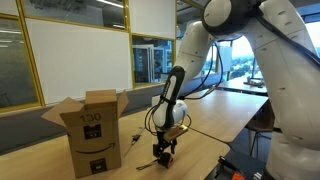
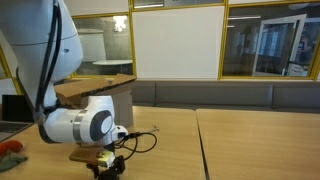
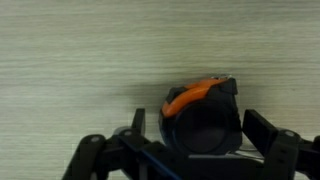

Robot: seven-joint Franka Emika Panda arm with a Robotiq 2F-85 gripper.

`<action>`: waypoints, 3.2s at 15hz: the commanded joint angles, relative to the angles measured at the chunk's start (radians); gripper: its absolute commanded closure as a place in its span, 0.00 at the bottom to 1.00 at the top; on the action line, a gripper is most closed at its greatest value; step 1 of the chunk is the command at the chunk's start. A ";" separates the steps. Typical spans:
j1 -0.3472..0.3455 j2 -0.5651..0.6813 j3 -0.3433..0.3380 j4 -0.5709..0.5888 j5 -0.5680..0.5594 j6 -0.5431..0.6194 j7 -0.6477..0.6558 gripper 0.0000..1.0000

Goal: Put the objects on the table in the box

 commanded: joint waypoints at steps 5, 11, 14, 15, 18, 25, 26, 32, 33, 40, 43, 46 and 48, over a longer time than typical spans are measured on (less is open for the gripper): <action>0.006 0.045 -0.006 0.046 0.005 -0.013 -0.024 0.26; 0.002 0.034 -0.006 0.046 0.013 -0.014 -0.022 0.45; -0.005 -0.040 -0.016 0.020 0.032 -0.019 0.008 0.45; -0.013 -0.076 -0.018 0.006 0.044 -0.015 0.013 0.45; -0.026 -0.176 -0.030 -0.010 0.081 -0.028 0.038 0.45; -0.003 -0.430 -0.069 -0.011 -0.027 -0.029 0.226 0.45; -0.006 -0.458 -0.062 0.000 -0.065 -0.035 0.268 0.45; -0.055 -0.609 0.046 0.048 -0.262 -0.071 0.494 0.45; -0.062 -0.624 0.066 0.060 -0.275 -0.077 0.514 0.45; -0.076 -0.595 0.194 0.225 -0.383 -0.116 0.611 0.45; -0.061 -0.534 0.224 0.320 -0.415 -0.132 0.609 0.45; -0.033 -0.444 0.235 0.424 -0.433 -0.147 0.592 0.45; -0.003 -0.367 0.227 0.497 -0.440 -0.149 0.581 0.45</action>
